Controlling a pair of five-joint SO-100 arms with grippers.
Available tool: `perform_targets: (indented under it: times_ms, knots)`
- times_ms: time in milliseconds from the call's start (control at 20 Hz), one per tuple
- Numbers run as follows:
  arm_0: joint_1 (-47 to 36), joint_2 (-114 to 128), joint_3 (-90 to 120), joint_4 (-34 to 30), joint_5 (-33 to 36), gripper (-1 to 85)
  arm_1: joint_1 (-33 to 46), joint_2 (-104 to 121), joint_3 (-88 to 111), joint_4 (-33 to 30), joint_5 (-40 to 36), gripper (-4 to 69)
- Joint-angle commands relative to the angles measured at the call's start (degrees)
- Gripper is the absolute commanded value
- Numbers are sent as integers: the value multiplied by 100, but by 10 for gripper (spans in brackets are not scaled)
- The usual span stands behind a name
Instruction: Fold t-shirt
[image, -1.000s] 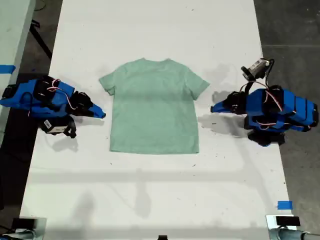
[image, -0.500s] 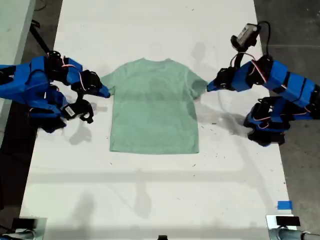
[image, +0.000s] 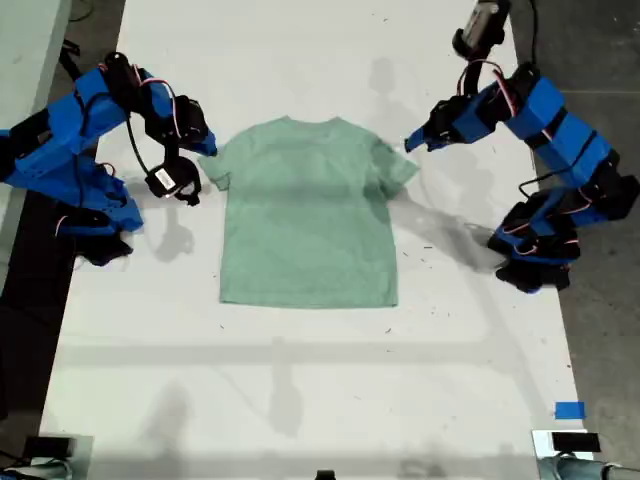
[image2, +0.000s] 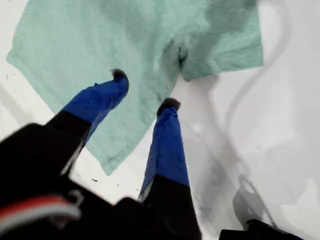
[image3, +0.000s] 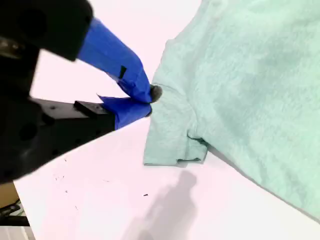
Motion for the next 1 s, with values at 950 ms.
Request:
perform_targets:
  times_ms: [950]
  knots:
    - [-352,-316,-123,-114,352,27,1696,-2162,2452,-4025,-3103,303]
